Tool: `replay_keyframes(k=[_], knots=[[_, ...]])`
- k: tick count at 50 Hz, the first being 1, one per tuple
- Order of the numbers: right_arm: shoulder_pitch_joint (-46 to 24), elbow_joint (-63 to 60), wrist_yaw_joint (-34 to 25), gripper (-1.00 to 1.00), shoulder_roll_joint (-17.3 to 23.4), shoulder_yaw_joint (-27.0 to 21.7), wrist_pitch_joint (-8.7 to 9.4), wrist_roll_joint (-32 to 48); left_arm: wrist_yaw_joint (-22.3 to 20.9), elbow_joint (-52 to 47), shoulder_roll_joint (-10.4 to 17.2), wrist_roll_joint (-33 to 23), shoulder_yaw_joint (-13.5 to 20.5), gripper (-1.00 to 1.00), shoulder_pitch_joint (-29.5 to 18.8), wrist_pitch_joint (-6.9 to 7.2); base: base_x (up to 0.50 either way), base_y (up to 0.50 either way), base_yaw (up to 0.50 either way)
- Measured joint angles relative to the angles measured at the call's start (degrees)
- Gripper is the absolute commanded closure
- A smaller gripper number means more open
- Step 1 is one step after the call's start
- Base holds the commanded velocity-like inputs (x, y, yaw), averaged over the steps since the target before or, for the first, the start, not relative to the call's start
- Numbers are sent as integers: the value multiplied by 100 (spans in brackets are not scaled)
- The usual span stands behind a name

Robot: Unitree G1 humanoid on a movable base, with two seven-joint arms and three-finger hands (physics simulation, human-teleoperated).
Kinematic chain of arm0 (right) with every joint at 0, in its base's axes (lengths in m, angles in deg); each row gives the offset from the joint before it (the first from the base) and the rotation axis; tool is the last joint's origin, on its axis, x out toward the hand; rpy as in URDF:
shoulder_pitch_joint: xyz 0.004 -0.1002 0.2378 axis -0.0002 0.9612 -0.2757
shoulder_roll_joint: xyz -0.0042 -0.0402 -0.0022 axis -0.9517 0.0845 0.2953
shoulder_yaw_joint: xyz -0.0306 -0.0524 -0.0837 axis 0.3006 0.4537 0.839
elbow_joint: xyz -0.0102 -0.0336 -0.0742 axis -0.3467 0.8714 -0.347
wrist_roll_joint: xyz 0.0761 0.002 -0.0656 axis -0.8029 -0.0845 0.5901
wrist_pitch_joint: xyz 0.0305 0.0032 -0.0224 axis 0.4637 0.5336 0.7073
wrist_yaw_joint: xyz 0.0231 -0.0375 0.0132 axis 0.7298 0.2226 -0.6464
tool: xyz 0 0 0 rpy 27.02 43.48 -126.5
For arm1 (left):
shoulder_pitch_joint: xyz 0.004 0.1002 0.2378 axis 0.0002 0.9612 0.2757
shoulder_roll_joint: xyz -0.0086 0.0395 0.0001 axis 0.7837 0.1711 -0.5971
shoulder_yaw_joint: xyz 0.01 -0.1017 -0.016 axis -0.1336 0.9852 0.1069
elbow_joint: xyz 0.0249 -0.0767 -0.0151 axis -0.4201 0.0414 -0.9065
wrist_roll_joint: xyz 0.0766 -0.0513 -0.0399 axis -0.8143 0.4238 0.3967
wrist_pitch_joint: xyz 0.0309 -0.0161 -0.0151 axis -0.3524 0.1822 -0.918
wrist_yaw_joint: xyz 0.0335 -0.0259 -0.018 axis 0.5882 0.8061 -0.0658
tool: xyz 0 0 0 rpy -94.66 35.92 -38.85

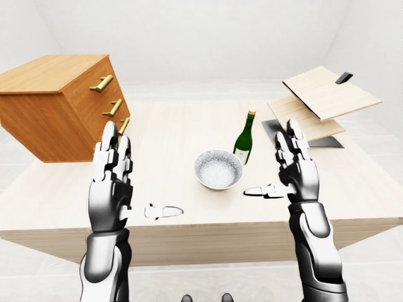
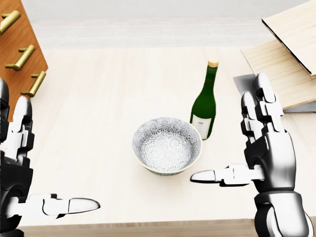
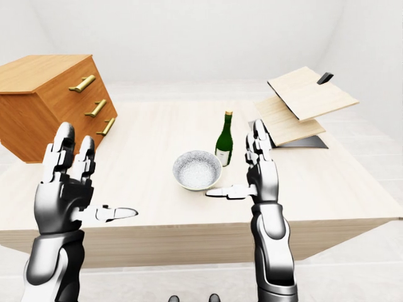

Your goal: Put the wine bottle on the wine rack.

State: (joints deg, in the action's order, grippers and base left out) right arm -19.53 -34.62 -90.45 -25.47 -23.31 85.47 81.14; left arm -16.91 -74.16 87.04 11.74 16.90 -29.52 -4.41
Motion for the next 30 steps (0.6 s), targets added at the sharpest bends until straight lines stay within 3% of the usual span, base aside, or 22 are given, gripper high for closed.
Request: replay_keyframes(k=[30], knots=[[8,0,-165,-100,11,46,0,-73,-71,-67,-90,57,-13,-100,114,0,0,-50,0]])
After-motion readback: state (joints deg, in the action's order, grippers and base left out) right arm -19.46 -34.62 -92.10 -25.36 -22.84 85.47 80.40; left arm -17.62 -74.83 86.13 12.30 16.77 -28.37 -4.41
